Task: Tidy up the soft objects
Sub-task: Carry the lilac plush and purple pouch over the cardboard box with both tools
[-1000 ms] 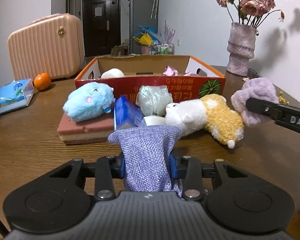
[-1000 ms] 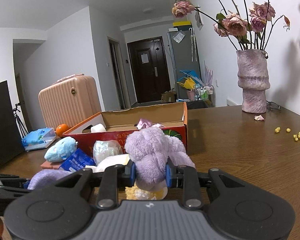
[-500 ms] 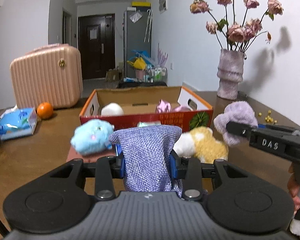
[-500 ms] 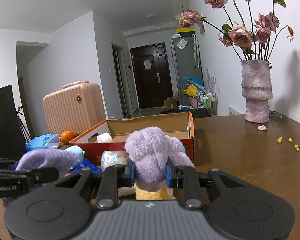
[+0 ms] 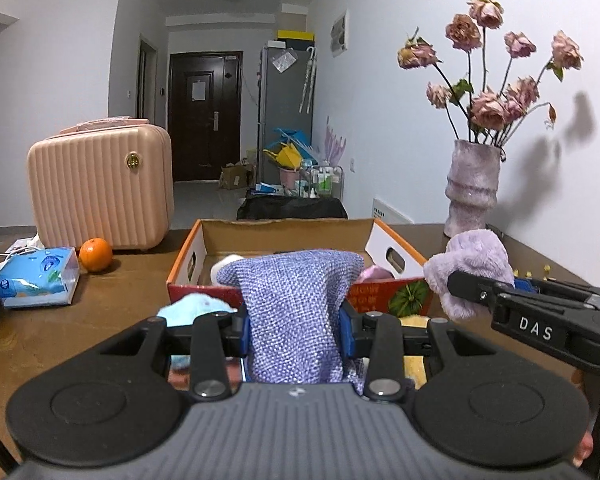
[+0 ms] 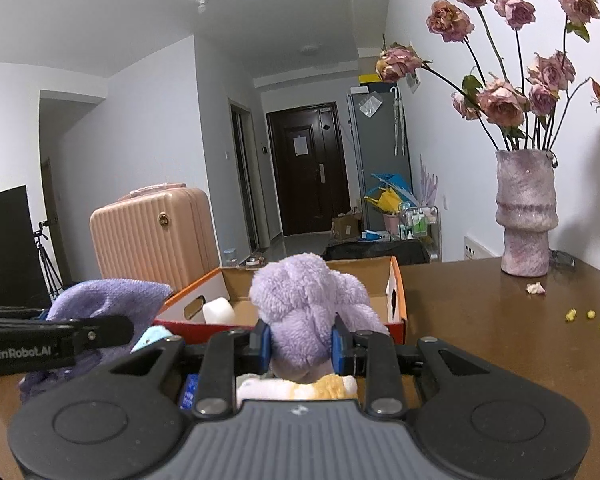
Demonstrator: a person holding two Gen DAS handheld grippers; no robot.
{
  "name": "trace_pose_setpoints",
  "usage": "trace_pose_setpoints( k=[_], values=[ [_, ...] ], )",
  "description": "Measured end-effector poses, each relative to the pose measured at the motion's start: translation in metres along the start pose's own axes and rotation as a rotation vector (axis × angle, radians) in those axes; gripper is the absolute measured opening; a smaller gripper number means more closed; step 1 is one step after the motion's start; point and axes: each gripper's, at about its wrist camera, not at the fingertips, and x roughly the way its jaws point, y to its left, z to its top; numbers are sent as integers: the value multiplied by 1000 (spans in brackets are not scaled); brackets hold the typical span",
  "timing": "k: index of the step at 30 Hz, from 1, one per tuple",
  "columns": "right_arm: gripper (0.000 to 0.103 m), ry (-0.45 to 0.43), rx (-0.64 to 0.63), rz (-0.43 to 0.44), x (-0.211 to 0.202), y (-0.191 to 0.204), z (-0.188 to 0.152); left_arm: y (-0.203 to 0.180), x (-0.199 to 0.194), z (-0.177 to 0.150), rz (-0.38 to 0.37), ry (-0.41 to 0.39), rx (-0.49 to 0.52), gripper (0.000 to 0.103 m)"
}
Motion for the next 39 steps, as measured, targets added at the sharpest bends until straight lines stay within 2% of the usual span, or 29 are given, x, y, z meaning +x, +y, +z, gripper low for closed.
trace_pose_setpoints(
  k=[21, 39],
  values=[
    [27, -36, -53, 3, 69, 1, 36, 7, 68, 42, 17, -51, -60, 39],
    [27, 19, -62, 10, 140, -15, 57, 10, 134, 64, 46, -56, -63, 39]
  ],
)
